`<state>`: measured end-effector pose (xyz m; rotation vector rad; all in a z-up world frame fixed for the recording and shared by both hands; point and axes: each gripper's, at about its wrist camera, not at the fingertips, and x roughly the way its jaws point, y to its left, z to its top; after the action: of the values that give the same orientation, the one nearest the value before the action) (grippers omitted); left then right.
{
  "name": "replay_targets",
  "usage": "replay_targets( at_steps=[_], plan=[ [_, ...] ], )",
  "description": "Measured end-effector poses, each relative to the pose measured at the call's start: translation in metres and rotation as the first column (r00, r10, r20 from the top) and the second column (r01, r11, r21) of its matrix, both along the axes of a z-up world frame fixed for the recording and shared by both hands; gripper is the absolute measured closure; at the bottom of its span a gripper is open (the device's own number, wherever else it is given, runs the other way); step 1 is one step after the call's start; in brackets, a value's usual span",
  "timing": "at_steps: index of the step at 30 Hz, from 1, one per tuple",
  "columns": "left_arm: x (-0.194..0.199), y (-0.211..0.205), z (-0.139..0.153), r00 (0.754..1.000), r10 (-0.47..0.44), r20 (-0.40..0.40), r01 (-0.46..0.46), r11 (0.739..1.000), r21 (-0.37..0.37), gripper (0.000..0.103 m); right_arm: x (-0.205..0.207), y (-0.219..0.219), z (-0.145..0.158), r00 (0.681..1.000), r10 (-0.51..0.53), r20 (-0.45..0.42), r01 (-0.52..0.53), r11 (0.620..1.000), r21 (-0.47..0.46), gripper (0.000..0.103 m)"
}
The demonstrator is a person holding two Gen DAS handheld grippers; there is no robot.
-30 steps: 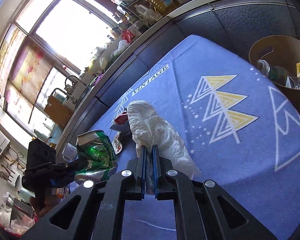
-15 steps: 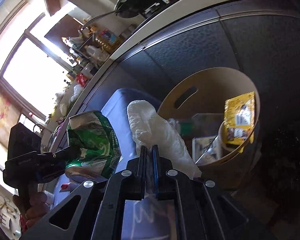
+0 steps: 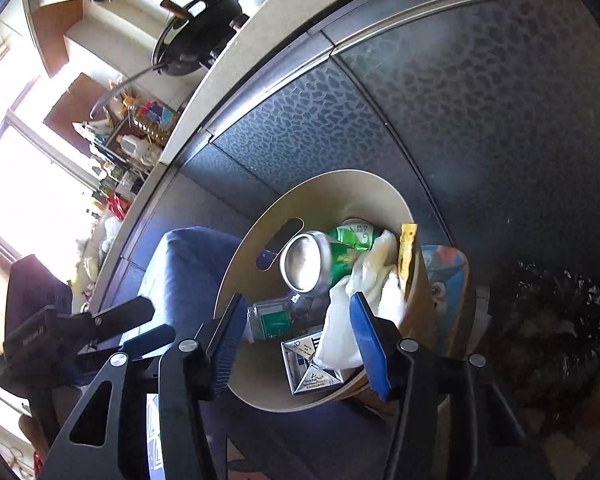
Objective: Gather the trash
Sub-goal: 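Carry the can and plastic bag over the wooden bin and open both tools, then move both open tools back over the remaining wrappers on the table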
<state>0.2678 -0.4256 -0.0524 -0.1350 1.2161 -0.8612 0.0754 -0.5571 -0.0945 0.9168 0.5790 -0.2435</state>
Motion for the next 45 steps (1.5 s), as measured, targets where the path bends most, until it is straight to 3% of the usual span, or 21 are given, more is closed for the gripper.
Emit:
replay_targets(
  at_steps=[5, 11, 18, 24, 35, 45],
  plan=[
    [-0.033, 0.031, 0.009, 0.998, -0.014, 0.062, 0.013, 1.0, 0.007, 0.038, -0.02, 0.01, -0.001, 1.0, 0.002, 0.03, -0.004, 0.999, 0.043, 0.049],
    [-0.087, 0.07, 0.016, 0.981, -0.027, 0.193, 0.013, 0.997, 0.073, 0.038, -0.041, 0.047, 0.014, 0.997, 0.043, 0.063, -0.047, 0.997, 0.057, 0.049],
    [-0.136, 0.133, 0.027, 0.939, 0.019, 0.343, -0.073, 0.987, 0.146, 0.038, -0.058, 0.115, 0.043, 0.993, 0.103, 0.052, -0.101, 0.994, -0.044, 0.049],
    [-0.16, 0.196, 0.032, 0.906, 0.085, 0.414, -0.17, 0.97, 0.173, 0.038, -0.066, 0.169, 0.052, 0.984, 0.175, 0.035, -0.171, 0.982, -0.083, 0.049],
    [-0.175, 0.303, 0.023, 0.86, 0.239, 0.451, -0.353, 0.917, 0.187, 0.038, -0.049, 0.247, 0.065, 0.956, 0.292, -0.008, -0.29, 0.949, -0.124, 0.049],
    [-0.173, 0.359, 0.009, 0.845, 0.343, 0.411, -0.437, 0.885, 0.161, 0.038, -0.047, 0.264, 0.074, 0.964, 0.265, -0.029, -0.266, 0.955, -0.134, 0.049]
  ],
)
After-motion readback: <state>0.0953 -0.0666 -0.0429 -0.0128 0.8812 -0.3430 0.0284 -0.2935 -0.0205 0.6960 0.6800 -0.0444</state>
